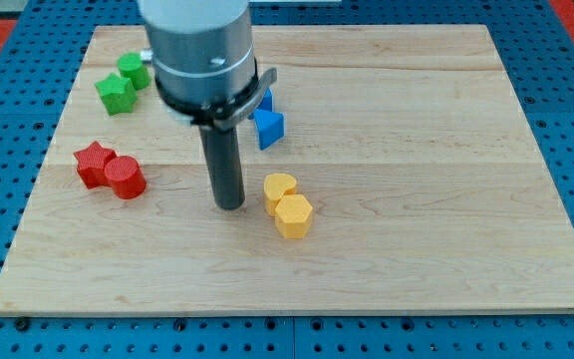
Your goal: Form a vertical line with blue blocks and green blocks
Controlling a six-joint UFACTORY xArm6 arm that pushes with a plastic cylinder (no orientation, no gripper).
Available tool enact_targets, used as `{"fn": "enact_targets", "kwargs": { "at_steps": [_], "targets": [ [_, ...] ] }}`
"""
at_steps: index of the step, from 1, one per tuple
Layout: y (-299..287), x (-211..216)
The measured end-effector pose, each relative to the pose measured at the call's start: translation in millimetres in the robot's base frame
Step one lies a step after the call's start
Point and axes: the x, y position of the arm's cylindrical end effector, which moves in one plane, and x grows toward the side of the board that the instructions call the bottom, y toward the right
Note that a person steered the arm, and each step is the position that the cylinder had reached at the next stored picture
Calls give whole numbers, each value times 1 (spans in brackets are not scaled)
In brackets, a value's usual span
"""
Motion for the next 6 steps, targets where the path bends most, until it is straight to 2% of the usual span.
{"fn": "enact_targets", "kwargs": {
  "at_steps": [1, 2, 4, 5, 6],
  "targets": [
    [-11, 4],
    [36, -9],
    [50, -61],
    [56, -58],
    [2, -77]
  ]
}}
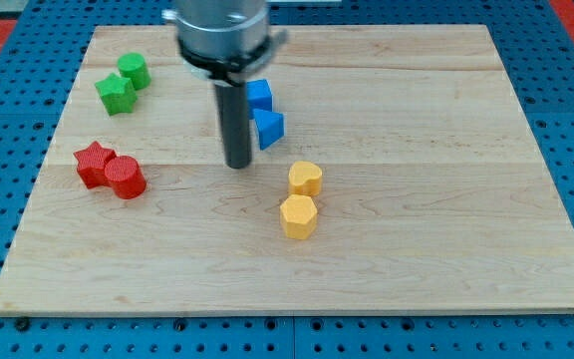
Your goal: Form a vertical line with blue blocks and green blocks
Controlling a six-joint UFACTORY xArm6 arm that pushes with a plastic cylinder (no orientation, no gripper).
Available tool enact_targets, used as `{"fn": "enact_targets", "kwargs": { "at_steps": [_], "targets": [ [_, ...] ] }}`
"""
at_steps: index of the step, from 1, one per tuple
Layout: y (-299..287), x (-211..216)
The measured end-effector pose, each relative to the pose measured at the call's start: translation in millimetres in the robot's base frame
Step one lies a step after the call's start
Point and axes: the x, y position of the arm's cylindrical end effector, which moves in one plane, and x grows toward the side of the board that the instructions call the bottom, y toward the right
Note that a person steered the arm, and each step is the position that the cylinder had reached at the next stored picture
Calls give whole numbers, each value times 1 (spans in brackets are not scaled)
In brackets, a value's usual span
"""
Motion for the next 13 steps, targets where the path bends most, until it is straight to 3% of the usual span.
{"fn": "enact_targets", "kwargs": {
  "at_steps": [2, 3, 4, 6, 8, 9, 10, 12, 13],
  "targets": [
    [65, -5],
    [106, -56],
    [71, -72],
    [-47, -42],
    [-48, -5],
    [-22, 24],
    [-41, 36],
    [-128, -38],
    [-132, -34]
  ]
}}
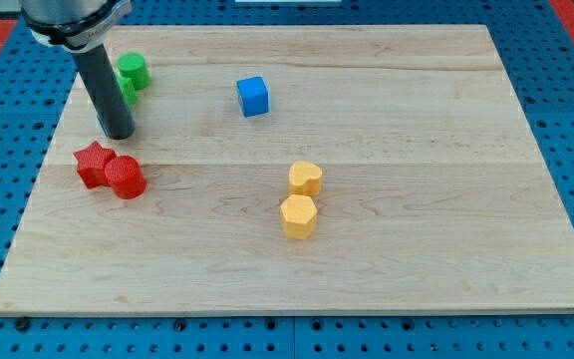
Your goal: Form a vertical line with blue blocks and green blocks
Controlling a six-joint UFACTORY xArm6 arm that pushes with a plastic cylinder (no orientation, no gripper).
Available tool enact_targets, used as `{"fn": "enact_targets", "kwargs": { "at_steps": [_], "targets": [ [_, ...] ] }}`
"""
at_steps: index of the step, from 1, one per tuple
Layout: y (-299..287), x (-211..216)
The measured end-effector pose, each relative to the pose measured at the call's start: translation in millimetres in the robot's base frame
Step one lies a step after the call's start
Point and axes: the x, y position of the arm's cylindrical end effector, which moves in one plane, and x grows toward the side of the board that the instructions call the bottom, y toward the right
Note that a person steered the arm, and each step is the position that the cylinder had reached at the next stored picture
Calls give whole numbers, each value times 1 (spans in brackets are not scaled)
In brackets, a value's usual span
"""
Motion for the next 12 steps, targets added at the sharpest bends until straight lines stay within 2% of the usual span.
{"fn": "enact_targets", "kwargs": {
  "at_steps": [1, 2, 3, 4, 5, 6, 7, 8, 9, 10, 11, 12],
  "targets": [
    [85, -2],
    [144, -39],
    [186, -52],
    [194, -76],
    [175, -126],
    [93, -144],
    [133, -117],
    [132, -93],
    [97, -137],
    [41, -154],
    [42, -164],
    [84, -143]
  ]
}}
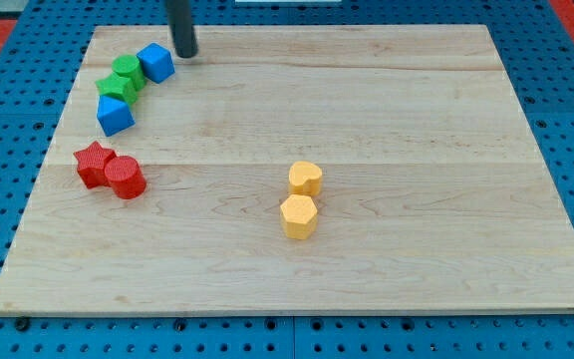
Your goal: Form a vertical line with blue blocks and green blocks
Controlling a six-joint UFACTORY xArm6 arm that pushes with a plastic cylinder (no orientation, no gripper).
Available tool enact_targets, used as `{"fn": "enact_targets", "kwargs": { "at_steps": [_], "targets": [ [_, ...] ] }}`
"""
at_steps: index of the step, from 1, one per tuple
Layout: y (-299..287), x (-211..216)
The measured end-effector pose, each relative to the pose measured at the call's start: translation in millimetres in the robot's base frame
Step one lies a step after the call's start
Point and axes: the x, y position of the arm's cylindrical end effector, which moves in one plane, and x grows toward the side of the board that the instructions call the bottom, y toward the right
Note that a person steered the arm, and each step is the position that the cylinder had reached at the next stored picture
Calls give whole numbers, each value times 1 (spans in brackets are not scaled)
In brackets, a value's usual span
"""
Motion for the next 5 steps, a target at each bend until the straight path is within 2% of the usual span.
{"fn": "enact_targets", "kwargs": {
  "at_steps": [1, 2, 3, 4, 5],
  "targets": [
    [-24, 25],
    [-65, 23],
    [-69, 17],
    [-46, 31],
    [-12, 87]
  ]
}}
